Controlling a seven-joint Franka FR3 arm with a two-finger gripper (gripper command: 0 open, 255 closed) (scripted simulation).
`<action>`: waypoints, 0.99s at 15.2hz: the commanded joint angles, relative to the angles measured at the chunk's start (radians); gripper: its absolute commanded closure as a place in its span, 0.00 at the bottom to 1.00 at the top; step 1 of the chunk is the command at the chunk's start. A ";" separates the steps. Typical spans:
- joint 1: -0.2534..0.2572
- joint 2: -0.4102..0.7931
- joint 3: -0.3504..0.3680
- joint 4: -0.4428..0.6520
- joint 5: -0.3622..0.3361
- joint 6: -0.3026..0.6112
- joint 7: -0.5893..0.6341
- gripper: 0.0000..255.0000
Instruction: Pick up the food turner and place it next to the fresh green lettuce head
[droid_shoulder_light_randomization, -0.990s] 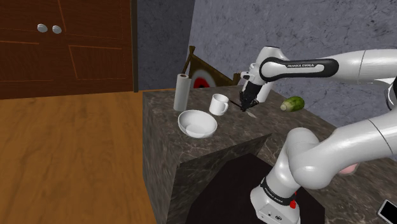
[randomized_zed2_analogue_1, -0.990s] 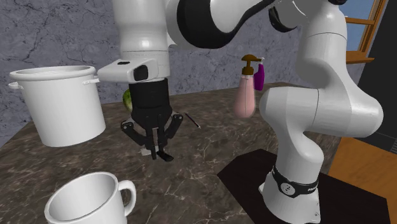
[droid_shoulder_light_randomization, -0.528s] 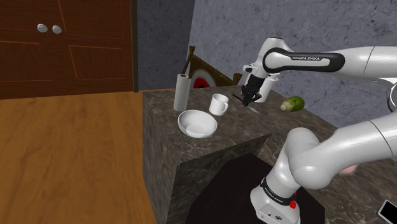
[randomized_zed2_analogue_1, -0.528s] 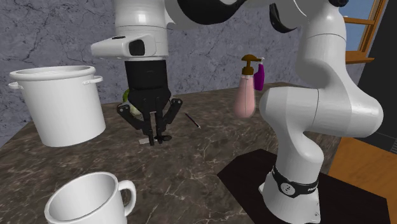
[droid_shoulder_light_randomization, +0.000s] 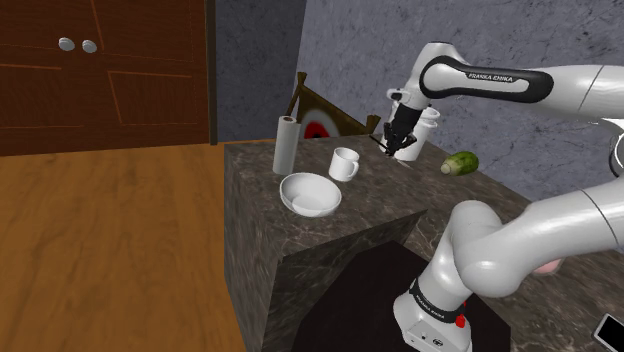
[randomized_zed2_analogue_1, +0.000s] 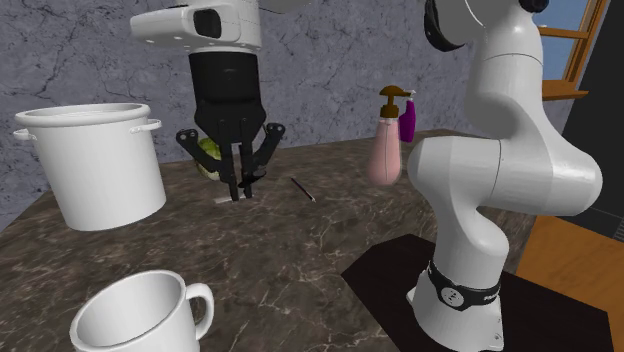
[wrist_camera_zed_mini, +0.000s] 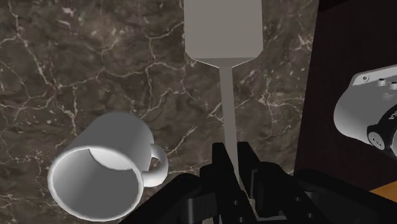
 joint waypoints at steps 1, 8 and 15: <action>0.001 -0.003 0.013 0.021 0.007 -0.026 0.001 1.00; -0.004 0.021 -0.067 0.113 -0.017 -0.066 -0.100 1.00; 0.034 0.097 -0.259 0.262 -0.047 -0.074 -0.281 1.00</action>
